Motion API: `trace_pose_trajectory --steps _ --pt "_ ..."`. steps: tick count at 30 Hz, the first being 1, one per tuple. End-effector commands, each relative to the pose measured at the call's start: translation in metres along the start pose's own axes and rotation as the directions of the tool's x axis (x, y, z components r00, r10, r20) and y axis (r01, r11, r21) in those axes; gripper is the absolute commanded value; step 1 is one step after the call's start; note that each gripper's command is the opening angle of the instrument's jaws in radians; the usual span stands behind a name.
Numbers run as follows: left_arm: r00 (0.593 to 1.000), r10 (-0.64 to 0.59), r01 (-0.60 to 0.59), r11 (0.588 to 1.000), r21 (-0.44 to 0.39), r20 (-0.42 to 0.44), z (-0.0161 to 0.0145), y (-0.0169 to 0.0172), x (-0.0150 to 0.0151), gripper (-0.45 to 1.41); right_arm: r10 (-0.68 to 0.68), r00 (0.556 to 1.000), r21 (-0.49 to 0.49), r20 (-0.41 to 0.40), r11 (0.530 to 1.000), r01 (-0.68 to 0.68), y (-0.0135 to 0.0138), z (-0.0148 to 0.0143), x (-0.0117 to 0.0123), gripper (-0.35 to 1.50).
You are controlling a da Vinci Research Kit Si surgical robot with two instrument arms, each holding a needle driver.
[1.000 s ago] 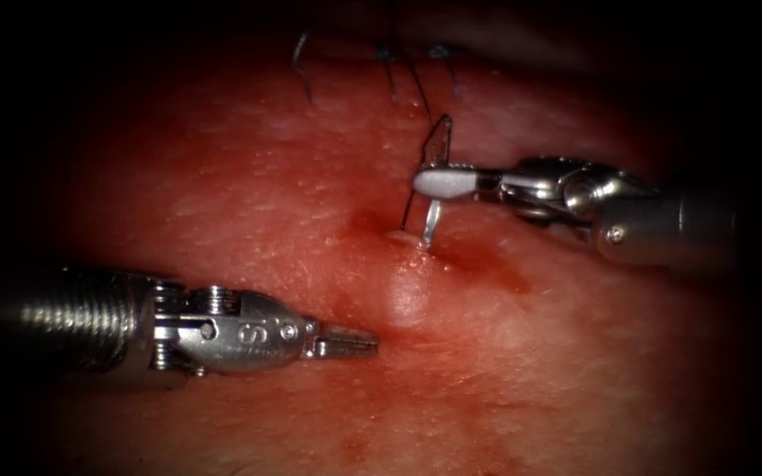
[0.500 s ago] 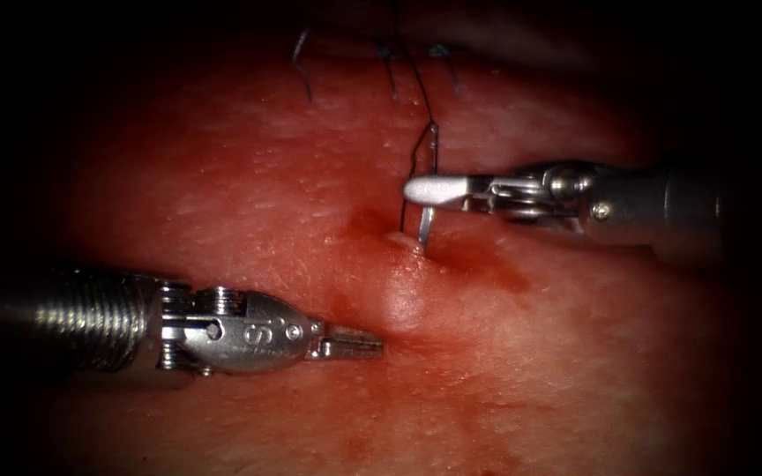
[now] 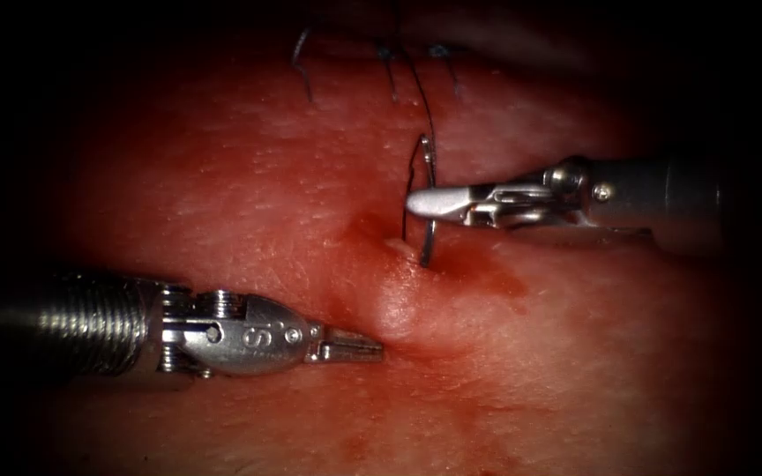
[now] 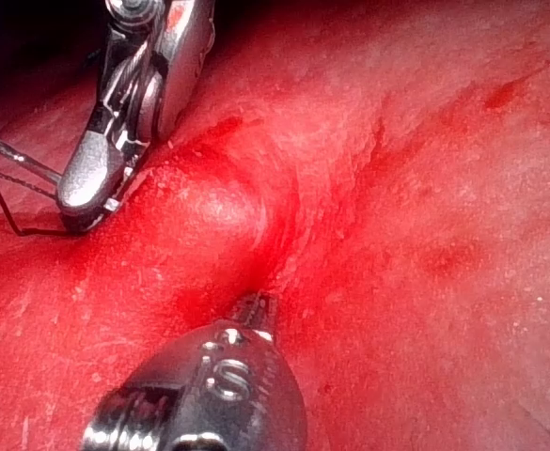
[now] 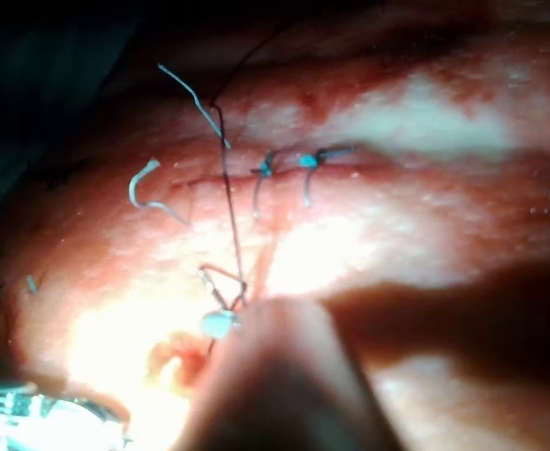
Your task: Wound Closure
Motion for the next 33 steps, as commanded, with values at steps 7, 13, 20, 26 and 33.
trace_pose_trajectory --steps 7,13,20,26,33 --pt "1.000 0.000 0.000 1.000 0.001 0.000 0.0007 0.0001 0.0000 -0.26 0.009 0.999 0.009 -0.048 1.000 -0.008 0.0001 0.0014 0.0001 -0.35" --pt "1.000 -0.001 0.001 1.000 0.001 0.001 0.0006 0.0001 -0.0001 -0.26 0.009 0.994 0.003 -0.106 1.000 -0.009 0.0001 0.0013 -0.0002 -0.35" --pt "1.000 -0.002 0.002 1.000 0.003 0.002 0.0006 0.0001 -0.0001 -0.26 0.021 0.984 0.020 -0.175 1.000 -0.018 -0.0010 0.0018 -0.0008 -0.35" --pt "1.000 -0.002 0.002 1.000 0.003 0.002 0.0006 0.0001 -0.0001 -0.26 0.037 0.987 0.040 -0.153 0.999 -0.031 -0.0026 0.0036 -0.0022 -0.35" --pt "1.000 -0.003 0.003 1.000 0.004 0.003 0.0005 0.0001 -0.0002 -0.26 0.044 0.992 0.041 -0.115 0.998 -0.040 -0.0036 0.0053 -0.0040 -0.35"
